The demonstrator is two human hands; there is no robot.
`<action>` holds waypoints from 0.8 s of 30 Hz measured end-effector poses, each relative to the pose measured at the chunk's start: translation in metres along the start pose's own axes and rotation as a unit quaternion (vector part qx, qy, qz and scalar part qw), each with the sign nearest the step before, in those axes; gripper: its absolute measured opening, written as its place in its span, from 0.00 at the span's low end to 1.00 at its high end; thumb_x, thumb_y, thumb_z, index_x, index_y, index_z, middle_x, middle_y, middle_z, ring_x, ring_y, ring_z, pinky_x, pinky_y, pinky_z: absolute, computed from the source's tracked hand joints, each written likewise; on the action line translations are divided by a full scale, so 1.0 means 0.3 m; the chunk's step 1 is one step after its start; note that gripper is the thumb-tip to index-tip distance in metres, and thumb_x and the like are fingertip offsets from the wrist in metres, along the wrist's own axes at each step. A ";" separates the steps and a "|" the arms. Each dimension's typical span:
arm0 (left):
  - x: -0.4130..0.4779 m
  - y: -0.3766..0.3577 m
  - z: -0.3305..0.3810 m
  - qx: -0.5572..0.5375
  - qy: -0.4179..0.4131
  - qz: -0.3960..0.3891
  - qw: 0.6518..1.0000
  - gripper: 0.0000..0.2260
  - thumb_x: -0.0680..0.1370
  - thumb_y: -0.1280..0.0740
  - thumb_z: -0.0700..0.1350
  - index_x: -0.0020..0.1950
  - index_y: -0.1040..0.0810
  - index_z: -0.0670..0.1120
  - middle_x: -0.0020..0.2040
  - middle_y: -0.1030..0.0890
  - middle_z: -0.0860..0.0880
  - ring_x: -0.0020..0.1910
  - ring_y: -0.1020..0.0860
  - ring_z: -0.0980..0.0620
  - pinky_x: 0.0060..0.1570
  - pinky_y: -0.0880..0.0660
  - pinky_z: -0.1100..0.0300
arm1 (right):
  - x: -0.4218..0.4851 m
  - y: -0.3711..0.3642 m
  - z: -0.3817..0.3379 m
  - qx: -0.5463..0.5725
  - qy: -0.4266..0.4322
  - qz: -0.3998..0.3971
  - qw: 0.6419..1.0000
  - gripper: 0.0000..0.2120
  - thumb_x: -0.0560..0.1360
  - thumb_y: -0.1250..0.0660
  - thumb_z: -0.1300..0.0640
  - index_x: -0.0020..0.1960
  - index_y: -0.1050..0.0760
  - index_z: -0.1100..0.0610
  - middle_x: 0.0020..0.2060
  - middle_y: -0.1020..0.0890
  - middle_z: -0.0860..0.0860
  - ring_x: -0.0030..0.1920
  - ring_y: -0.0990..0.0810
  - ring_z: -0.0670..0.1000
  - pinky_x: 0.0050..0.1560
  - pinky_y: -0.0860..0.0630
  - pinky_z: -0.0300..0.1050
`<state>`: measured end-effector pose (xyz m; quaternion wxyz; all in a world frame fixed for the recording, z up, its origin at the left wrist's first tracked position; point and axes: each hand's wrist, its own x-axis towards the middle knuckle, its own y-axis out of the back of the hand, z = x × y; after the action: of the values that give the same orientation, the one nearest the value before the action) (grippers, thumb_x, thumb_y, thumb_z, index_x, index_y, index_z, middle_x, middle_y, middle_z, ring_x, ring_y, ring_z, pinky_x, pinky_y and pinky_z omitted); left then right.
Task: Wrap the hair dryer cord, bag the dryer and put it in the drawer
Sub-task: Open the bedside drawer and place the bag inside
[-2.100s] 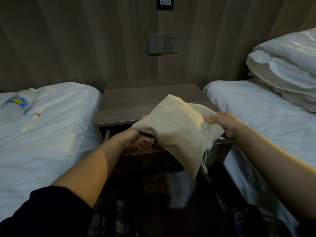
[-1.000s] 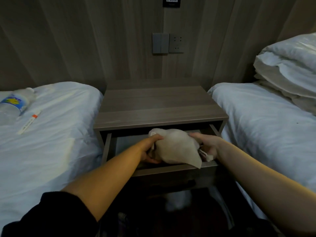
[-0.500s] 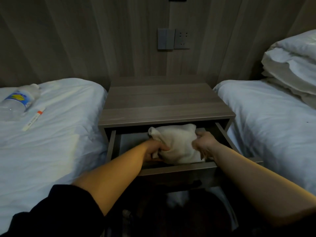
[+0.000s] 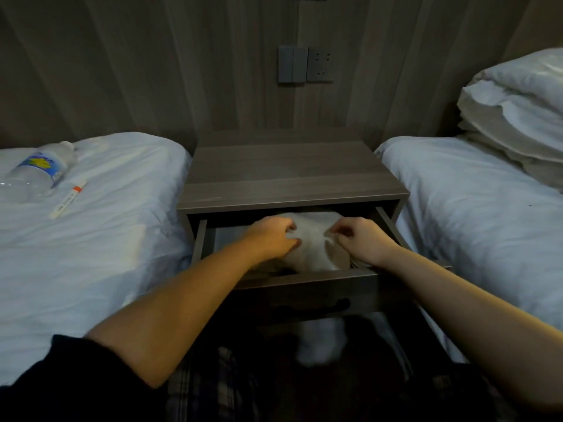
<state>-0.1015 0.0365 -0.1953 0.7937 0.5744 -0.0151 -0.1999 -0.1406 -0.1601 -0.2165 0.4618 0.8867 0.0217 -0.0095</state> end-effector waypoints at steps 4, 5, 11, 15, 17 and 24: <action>-0.147 0.034 0.015 0.039 -0.183 -0.118 0.975 0.20 0.73 0.31 0.55 0.62 0.24 0.48 0.58 0.21 0.48 0.54 0.23 0.51 0.50 0.28 0.61 | -0.127 0.053 -0.037 -0.015 0.069 -0.087 0.994 0.10 0.73 0.32 0.48 0.52 0.21 0.51 0.45 0.18 0.45 0.45 0.20 0.41 0.47 0.26 0.33; -0.162 0.020 0.021 0.083 -0.201 -0.124 0.968 0.19 0.72 0.30 0.55 0.59 0.23 0.47 0.56 0.20 0.48 0.52 0.23 0.50 0.47 0.29 0.61 | -0.153 0.061 -0.041 -0.036 0.066 -0.111 0.991 0.12 0.71 0.30 0.47 0.53 0.21 0.50 0.43 0.19 0.44 0.44 0.20 0.41 0.46 0.27 0.31; -0.179 -0.081 0.024 0.126 -0.192 -0.013 0.973 0.12 0.73 0.31 0.49 0.51 0.23 0.44 0.52 0.21 0.42 0.51 0.23 0.42 0.48 0.27 0.53 | -0.197 0.030 0.005 -0.230 0.104 -0.060 0.966 0.09 0.70 0.30 0.50 0.48 0.24 0.52 0.41 0.24 0.45 0.45 0.23 0.48 0.49 0.26 0.44; -0.159 -0.090 0.021 0.112 -0.171 0.025 0.979 0.11 0.73 0.32 0.48 0.52 0.22 0.43 0.52 0.21 0.41 0.52 0.23 0.42 0.51 0.25 0.51 | -0.166 0.005 0.033 -0.215 0.128 -0.005 0.968 0.06 0.71 0.30 0.54 0.45 0.26 0.53 0.40 0.25 0.44 0.45 0.23 0.48 0.45 0.29 0.42; -0.137 -0.095 0.015 0.112 -0.162 0.045 0.979 0.11 0.74 0.33 0.48 0.53 0.22 0.44 0.53 0.21 0.42 0.53 0.23 0.43 0.53 0.25 0.51 | -0.136 -0.008 0.042 -0.211 0.129 0.016 0.969 0.05 0.71 0.31 0.54 0.44 0.26 0.53 0.40 0.25 0.45 0.44 0.23 0.48 0.44 0.28 0.43; -0.029 -0.090 -0.022 0.174 -0.172 0.138 0.960 0.14 0.77 0.36 0.49 0.60 0.25 0.45 0.58 0.23 0.45 0.58 0.27 0.46 0.54 0.29 0.53 | -0.002 -0.037 0.064 -0.202 0.143 0.076 0.966 0.04 0.73 0.34 0.55 0.46 0.26 0.54 0.45 0.22 0.49 0.48 0.23 0.50 0.46 0.29 0.42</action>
<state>-0.1159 0.0384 -0.2204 0.6869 0.6526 -0.2654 -0.1785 -0.1417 -0.1695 -0.2364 0.6227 0.7663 0.0217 0.1568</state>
